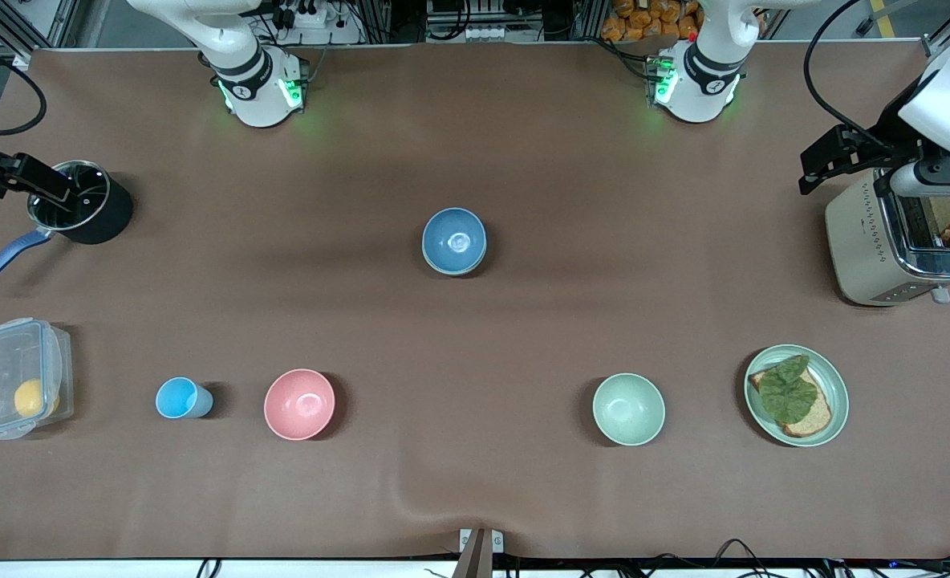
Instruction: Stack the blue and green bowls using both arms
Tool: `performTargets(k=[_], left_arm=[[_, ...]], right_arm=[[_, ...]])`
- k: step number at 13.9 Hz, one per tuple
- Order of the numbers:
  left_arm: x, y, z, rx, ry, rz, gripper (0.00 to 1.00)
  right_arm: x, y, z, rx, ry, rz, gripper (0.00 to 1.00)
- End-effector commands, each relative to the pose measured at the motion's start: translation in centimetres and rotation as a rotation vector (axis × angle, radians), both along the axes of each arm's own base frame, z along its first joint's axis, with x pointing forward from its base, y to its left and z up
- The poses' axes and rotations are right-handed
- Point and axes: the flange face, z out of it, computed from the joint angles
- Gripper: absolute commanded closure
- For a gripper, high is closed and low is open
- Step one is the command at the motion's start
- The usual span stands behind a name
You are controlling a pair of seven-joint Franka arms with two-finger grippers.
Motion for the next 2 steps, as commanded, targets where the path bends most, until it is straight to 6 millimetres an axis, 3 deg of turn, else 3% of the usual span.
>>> performTargets(k=[1, 2], left_arm=[[0.33, 0.02, 0.41, -0.025, -0.009, -0.016, 0.0], [0.32, -0.06, 0.48, -0.026, -0.01, -0.018, 0.0]], right_arm=[[-0.16, 0.09, 0.09, -0.023, 0.006, 0.016, 0.0], [-0.11, 0.01, 0.01, -0.023, 0.007, 0.015, 0.0]])
